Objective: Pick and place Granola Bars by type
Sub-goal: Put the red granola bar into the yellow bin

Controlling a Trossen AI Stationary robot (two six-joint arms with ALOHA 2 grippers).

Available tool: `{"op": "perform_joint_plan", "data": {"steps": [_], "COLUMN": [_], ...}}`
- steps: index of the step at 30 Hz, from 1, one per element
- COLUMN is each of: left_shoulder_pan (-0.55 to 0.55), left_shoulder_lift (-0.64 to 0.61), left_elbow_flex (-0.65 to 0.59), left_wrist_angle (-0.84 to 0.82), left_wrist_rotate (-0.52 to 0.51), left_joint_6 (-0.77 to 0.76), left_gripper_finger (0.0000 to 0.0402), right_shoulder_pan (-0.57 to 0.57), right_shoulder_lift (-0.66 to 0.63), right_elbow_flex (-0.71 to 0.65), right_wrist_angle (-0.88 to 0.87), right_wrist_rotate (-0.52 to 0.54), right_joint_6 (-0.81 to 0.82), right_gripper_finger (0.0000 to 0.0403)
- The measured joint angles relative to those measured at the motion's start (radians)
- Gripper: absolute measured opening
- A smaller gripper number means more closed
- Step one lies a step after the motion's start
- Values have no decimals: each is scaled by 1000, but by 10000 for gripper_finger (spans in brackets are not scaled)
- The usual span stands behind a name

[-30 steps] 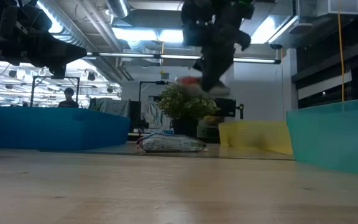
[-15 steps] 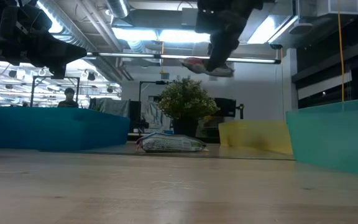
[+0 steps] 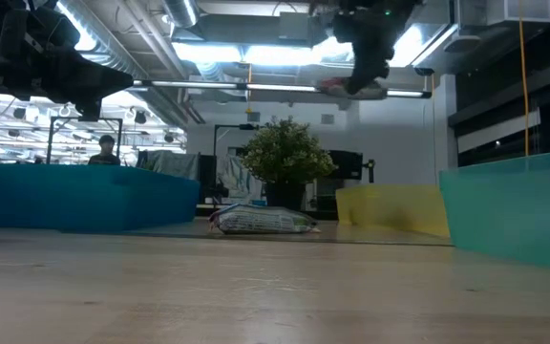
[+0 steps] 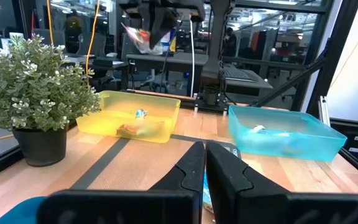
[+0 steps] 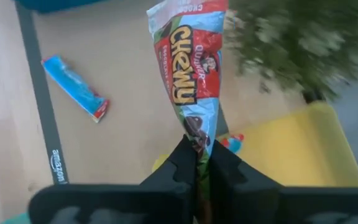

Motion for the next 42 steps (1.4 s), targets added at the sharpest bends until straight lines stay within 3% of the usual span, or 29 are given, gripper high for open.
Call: {"op": "perform_joint_plan", "data": {"steps": [11, 16, 22, 30, 35, 42], "left_shoulder_pan": [0, 0, 0, 0, 0, 0], "left_shoulder_lift": [0, 0, 0, 0, 0, 0], "left_elbow_flex": [0, 0, 0, 0, 0, 0], "left_wrist_angle": [0, 0, 0, 0, 0, 0], "left_wrist_rotate": [0, 0, 0, 0, 0, 0], "left_joint_6": [0, 0, 0, 0, 0, 0], "left_gripper_finger": [6, 6, 6, 6, 6, 6], "right_shoulder_pan": [-107, -131, -163, -282, -377, -472], "right_shoulder_lift": [-117, -129, -129, -129, -120, -30], "right_elbow_flex": [0, 0, -1, -1, -1, -1], "right_wrist_angle": [-118, -146, -151, -151, -151, -151], "right_wrist_rotate": [30, 36, 36, -33, -85, -89], "right_joint_6": [128, 148, 150, 107, 63, -13], "right_gripper_finger": [26, 17, 34, 15, 25, 26]}}
